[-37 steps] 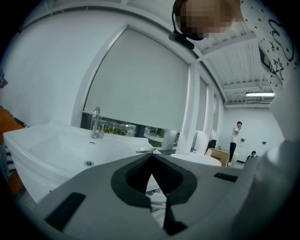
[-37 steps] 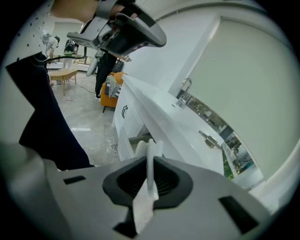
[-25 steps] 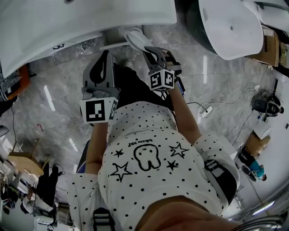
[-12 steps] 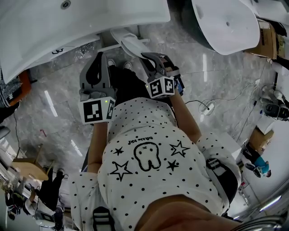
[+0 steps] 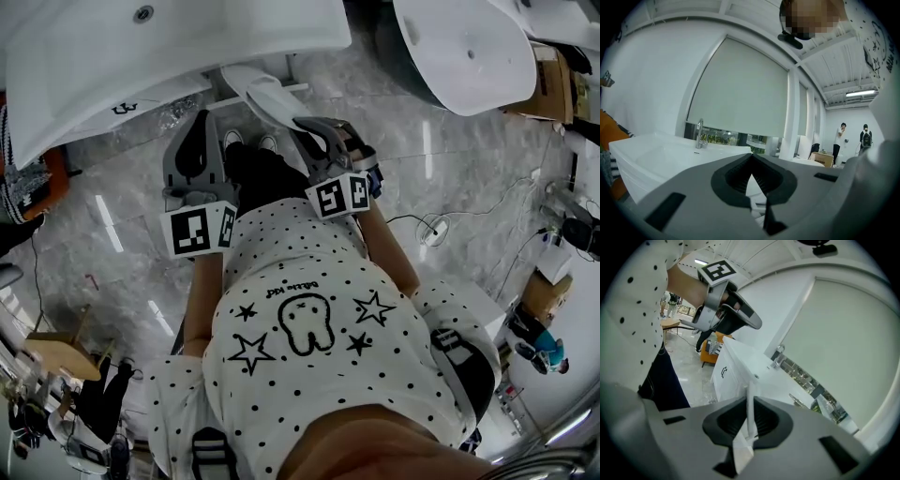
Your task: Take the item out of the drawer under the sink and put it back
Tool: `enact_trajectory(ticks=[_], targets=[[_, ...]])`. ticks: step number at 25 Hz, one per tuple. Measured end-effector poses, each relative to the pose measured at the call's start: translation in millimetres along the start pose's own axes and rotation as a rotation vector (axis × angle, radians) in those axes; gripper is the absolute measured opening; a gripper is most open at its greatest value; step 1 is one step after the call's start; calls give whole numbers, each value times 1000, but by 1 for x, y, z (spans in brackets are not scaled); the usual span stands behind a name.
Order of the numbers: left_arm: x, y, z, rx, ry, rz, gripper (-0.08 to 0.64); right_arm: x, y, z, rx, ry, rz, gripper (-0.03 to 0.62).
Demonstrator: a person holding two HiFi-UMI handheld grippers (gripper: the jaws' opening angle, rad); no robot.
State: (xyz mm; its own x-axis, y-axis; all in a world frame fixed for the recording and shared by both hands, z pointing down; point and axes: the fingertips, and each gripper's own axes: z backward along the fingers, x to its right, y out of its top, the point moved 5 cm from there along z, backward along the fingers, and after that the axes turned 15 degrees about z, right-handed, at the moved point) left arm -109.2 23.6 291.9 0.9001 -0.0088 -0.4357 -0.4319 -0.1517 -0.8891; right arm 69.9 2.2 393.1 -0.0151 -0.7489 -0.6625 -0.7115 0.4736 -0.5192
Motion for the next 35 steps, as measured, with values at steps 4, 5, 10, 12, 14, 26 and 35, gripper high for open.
enact_trajectory(ticks=[4, 5, 10, 12, 14, 26, 35], targets=[[3, 6, 6, 18, -6, -8, 5, 5, 7, 15, 15, -23, -18, 43], [3, 7, 7, 19, -8, -12, 5, 7, 9, 18, 19, -30, -24, 43], [6, 6, 11, 20, -17, -28, 5, 12, 12, 29, 40, -65, -89, 43], [9, 6, 12, 23, -26, -32, 5, 14, 13, 35, 52, -81, -118, 43], [12, 8, 14, 26, -31, -36, 5, 17, 16, 42, 68, -88, -139, 43], [21, 9, 12, 49, -48, -55, 5, 46, 11, 73, 177, -216, -332, 43], [22, 2, 16, 38, -51, -51, 5, 66, -15, 86, 156, -311, -546, 41]])
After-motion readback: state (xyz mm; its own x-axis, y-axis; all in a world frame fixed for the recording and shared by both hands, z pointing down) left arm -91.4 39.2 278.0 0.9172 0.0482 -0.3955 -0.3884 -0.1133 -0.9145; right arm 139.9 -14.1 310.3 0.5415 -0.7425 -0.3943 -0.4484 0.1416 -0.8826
